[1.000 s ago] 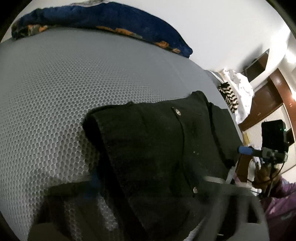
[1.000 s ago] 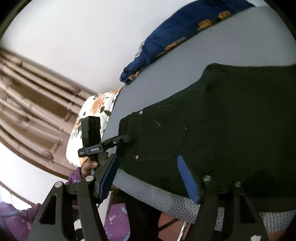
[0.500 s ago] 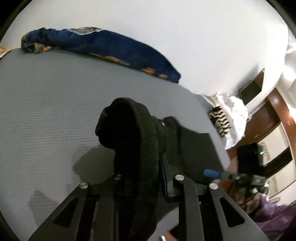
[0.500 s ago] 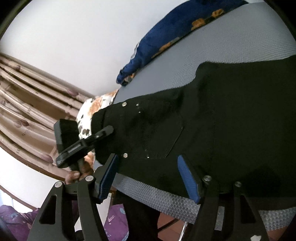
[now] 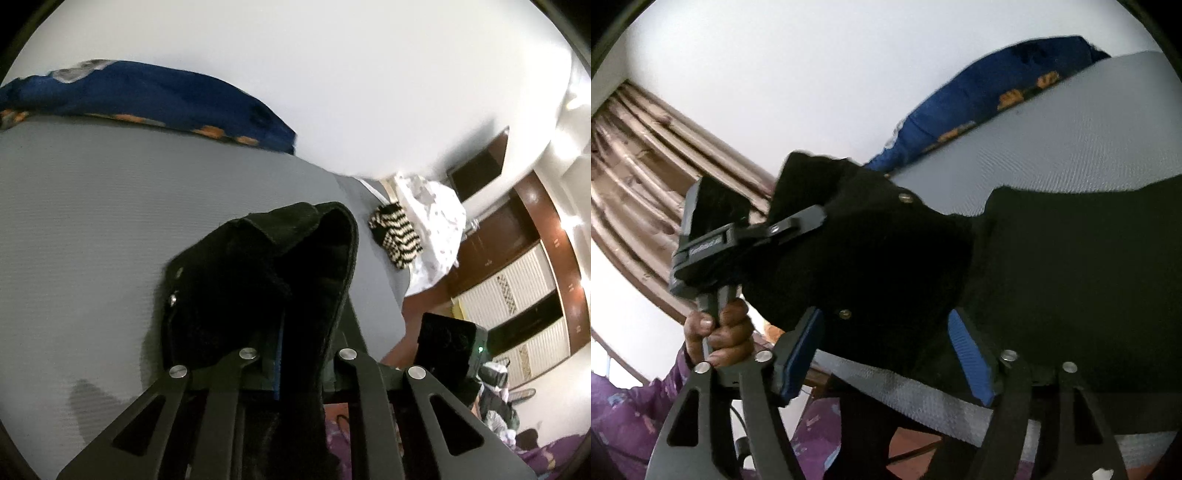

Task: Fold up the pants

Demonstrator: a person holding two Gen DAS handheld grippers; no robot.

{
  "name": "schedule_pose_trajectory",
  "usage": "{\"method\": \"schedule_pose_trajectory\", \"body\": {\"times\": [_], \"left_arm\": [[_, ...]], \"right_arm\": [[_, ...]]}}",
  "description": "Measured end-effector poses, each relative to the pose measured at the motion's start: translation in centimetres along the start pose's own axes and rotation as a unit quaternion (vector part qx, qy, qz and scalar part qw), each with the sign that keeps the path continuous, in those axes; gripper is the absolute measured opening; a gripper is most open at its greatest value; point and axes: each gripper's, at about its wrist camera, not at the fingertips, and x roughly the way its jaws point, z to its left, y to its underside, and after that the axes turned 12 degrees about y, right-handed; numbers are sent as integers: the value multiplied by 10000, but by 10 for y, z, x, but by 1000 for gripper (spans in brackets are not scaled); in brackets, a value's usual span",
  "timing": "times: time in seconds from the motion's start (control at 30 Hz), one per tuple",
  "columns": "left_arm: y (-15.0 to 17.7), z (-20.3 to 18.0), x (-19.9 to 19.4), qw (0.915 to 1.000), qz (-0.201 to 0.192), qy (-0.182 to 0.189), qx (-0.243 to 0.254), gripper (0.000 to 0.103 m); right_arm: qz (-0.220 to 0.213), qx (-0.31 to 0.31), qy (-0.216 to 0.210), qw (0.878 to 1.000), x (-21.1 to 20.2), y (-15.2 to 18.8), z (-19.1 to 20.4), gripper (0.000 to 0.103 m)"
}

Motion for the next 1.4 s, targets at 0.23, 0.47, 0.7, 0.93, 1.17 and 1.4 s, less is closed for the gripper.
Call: {"method": "schedule_pose_trajectory", "body": {"times": [0.23, 0.47, 0.7, 0.93, 1.17, 1.4], "left_arm": [[5, -25, 83, 9987, 311, 301, -264, 12], [-5, -46, 149, 9982, 473, 349, -95, 13], [-3, -48, 228, 9916, 1199, 485, 59, 23], [-5, -74, 216, 9905, 885, 573, 889, 59], [-10, -24, 132, 9992, 43, -32, 407, 73], [25, 33, 99, 9972, -72, -738, 8, 73]], "right_arm": [[27, 527, -296, 9982, -15, -6, -52, 76], [-296, 834, -328, 9955, -46, -5, -107, 82], [-401, 1242, 2, 9914, -60, 4, -160, 83], [-415, 1324, 172, 9902, -64, 15, -171, 83], [-230, 701, 921, 9930, -56, 7, -150, 87], [-83, 399, 1397, 9894, -39, -1, -146, 22]]}}
